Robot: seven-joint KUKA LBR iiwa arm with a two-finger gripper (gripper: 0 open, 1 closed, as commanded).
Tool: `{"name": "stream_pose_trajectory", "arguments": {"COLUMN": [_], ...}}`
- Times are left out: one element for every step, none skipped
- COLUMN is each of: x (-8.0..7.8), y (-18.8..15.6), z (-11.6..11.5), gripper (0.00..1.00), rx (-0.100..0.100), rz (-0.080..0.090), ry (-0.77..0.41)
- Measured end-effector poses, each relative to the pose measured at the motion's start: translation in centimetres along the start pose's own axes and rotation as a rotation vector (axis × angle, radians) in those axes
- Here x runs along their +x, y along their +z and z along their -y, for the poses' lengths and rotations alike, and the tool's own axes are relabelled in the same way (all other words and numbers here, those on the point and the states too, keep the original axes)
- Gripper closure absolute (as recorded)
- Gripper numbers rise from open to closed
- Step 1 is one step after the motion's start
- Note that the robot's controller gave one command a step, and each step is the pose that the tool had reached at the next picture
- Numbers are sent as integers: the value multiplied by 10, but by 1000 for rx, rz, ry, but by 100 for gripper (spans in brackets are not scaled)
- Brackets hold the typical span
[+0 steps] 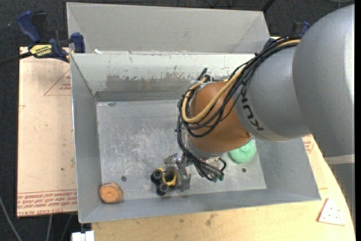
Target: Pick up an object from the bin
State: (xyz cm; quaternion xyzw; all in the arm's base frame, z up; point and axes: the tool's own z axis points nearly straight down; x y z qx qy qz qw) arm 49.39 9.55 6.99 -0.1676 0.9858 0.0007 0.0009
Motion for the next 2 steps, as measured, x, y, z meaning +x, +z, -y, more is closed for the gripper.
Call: {"name": "stream_pose_trajectory", "arguments": {"x": [0,-38], "y": [0,-177], "z": [0,26], "gripper": [100,100], "rx": [0,2], "rz": [0,7], "ry": [0,20]}}
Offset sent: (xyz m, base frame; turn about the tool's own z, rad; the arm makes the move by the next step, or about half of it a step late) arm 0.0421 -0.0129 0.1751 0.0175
